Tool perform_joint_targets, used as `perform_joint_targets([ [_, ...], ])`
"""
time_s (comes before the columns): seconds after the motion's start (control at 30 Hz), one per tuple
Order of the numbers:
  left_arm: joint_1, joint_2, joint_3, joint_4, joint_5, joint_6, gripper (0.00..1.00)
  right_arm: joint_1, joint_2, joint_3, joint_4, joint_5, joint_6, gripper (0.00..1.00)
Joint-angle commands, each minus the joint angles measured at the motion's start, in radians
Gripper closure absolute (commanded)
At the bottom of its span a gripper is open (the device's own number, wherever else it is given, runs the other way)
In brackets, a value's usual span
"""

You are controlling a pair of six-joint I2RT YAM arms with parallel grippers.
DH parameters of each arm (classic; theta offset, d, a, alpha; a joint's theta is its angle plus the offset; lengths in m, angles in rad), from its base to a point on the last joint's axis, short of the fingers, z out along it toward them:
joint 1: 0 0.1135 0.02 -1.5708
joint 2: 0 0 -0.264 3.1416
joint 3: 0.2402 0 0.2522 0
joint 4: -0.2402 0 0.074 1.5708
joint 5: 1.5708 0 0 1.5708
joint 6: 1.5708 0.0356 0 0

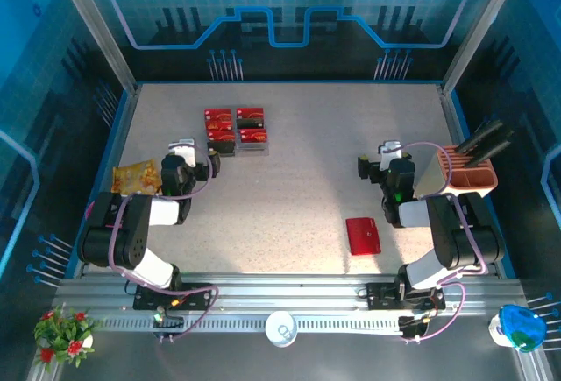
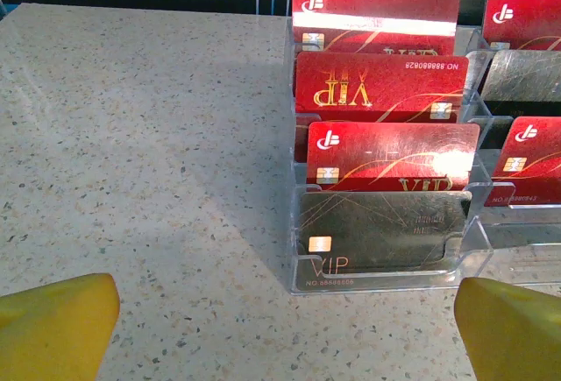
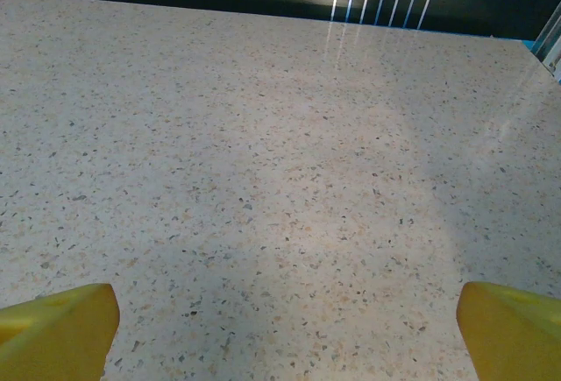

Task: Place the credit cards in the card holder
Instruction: Move the card holder to the center of the table.

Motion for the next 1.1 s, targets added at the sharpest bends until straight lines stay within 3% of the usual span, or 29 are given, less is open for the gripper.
perform_joint_targets([
  [0.0, 0.001, 0.010, -0.013, 0.037, -0.011, -0.002, 0.01, 0.002, 0.007, 0.014, 0.025, -0.001, -0.008, 0.00],
  [1.07, 0.015, 0.008, -0.013, 0.034, 0.019, -0.016, 0.01, 0.002, 0.006, 0.015, 0.024, -0.004, -0.006, 0.00],
])
